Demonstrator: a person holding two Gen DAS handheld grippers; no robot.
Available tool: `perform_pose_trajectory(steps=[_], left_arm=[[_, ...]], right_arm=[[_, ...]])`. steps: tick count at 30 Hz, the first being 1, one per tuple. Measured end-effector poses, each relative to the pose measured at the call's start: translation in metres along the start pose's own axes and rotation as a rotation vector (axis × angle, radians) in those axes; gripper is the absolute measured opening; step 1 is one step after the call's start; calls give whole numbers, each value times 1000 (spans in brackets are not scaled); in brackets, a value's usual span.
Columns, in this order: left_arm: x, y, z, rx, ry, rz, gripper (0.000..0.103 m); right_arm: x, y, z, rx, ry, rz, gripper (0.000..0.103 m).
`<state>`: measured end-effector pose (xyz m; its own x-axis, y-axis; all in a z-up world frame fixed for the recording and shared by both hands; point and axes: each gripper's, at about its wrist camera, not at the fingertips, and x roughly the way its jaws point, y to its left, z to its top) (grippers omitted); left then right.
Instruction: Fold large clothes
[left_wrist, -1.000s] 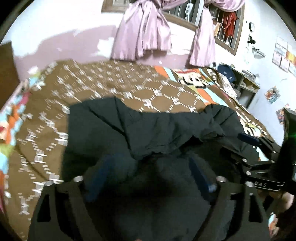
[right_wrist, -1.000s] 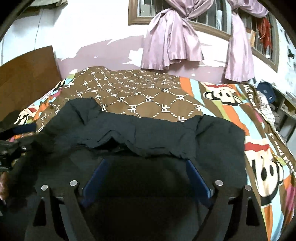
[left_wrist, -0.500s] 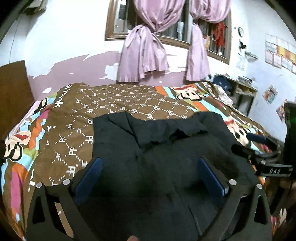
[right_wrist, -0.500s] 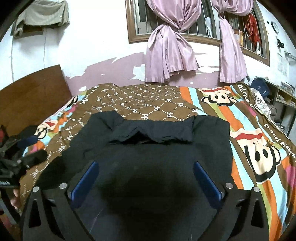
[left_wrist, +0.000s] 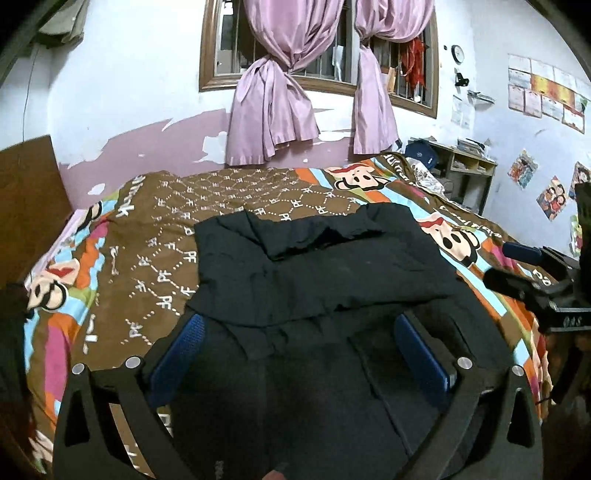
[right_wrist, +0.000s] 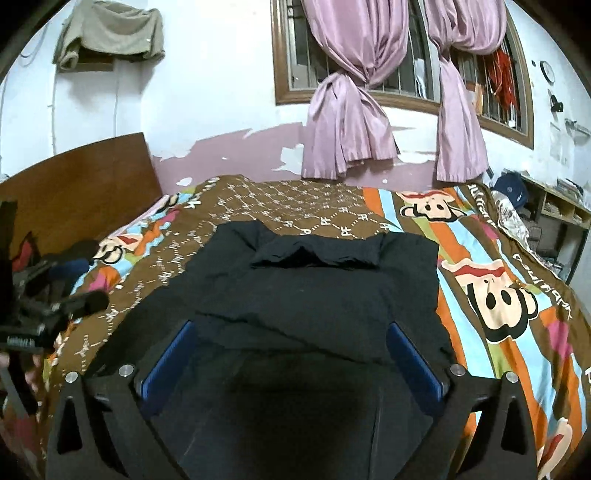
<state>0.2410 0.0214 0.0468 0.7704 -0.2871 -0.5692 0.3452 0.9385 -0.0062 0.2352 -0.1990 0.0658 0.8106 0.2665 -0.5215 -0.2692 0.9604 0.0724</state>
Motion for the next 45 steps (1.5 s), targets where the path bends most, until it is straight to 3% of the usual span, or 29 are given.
perform_pose_trajectory(steps=[4,9,14,20,25,34,37,42,45], left_arm=[[-26,-4,11,69,-10,-2,101],[-54,-14,19,209,41,-4,101],[-71,-17,15,201,108,-6,101],[-78,-40,-13,222,147,-21,101],[-73,-57,-57,265,151,18,101],[-62,-49,-120,261,122,5,101],[-50,-47,-139,260,204,23,101],[-28,-54,-170,298,345,-32,101],[-13,-58,-188,295,445,-62,101]], right_arm=[[-23,7,-3,9,-9,16,103],[-53,20,-6,-17,-24,7,103],[-73,27,-14,-19,-19,15,103],[-89,33,-43,-49,24,-6,103],[-89,36,-72,-87,69,-29,103],[-64,29,-125,-98,249,-38,103],[-52,27,-145,-114,339,-44,103],[-31,26,-188,-147,530,-13,103],[-28,30,-204,-177,570,-14,103]])
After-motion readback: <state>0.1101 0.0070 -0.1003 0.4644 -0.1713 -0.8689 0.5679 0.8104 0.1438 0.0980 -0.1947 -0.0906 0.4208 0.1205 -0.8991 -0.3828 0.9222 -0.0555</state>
